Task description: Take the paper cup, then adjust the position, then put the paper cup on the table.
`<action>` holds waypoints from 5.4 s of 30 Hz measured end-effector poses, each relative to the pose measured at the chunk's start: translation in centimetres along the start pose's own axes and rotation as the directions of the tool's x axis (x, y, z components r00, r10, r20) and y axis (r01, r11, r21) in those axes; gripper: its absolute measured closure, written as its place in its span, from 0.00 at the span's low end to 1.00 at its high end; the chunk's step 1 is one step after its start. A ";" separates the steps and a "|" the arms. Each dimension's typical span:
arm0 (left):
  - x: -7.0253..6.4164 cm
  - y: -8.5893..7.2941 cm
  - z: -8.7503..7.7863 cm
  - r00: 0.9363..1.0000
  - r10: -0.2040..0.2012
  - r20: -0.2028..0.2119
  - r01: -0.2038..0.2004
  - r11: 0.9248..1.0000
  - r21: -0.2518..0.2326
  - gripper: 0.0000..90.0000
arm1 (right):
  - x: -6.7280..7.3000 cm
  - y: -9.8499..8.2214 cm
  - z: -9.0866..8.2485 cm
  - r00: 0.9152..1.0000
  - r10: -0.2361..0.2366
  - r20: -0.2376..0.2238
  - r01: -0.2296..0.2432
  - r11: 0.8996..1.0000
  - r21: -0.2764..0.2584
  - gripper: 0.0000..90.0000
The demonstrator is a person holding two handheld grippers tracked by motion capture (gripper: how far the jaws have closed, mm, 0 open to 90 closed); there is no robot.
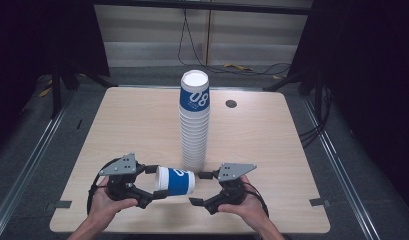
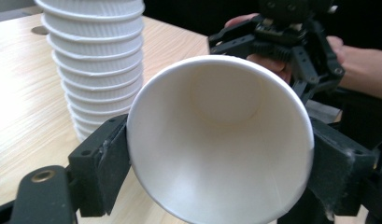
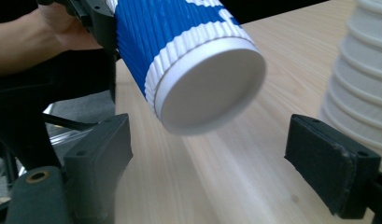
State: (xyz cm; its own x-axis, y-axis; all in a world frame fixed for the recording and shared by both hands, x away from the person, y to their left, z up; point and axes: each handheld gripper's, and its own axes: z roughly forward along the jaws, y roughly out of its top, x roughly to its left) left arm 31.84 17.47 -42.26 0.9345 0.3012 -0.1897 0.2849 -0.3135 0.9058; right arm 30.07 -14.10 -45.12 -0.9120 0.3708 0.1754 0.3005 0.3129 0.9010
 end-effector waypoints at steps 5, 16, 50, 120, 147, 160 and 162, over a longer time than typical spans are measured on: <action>0.5 0.2 -0.5 0.999 -0.003 -0.034 0.004 1.000 0.021 0.19 | -0.3 -0.5 -1.1 0.999 0.013 0.043 -0.013 1.000 0.003 0.16; 1.4 0.5 -1.7 0.996 0.001 -0.090 0.004 0.999 0.053 0.19 | -0.9 -1.3 -3.4 0.986 0.032 0.164 -0.030 0.999 -0.011 0.17; 7.5 2.0 -3.2 0.944 -0.095 -0.317 0.166 0.964 0.205 0.18 | -1.5 -3.1 -4.5 0.972 0.043 0.231 -0.045 0.999 0.000 0.19; 13.9 3.3 3.3 0.860 -0.019 -0.510 0.286 0.845 0.451 0.14 | -1.6 -3.8 -3.9 0.973 0.065 0.219 -0.071 0.997 0.017 0.20; 13.7 -0.8 3.1 0.871 -0.026 -0.491 0.217 0.916 0.337 0.18 | -1.6 -3.8 -4.1 0.972 0.068 0.226 -0.072 0.997 0.012 0.20; 13.0 -1.6 1.7 0.851 -0.041 -0.523 0.224 0.930 0.291 0.18 | -1.4 -3.8 -4.2 0.968 0.068 0.240 -0.074 0.997 0.013 0.19; 12.9 -1.7 1.6 0.853 -0.057 -0.518 0.233 0.931 0.281 0.18 | -1.5 -3.8 -4.2 0.967 0.073 0.244 -0.078 0.997 0.010 0.18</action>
State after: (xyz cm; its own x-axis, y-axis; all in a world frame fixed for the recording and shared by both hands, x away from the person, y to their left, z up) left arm 43.77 20.50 -46.85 0.6706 0.7416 -0.0173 0.5427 -0.4747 0.6930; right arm 29.10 -19.46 -47.12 -0.7919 0.5946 0.1390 0.3737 0.2918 0.8805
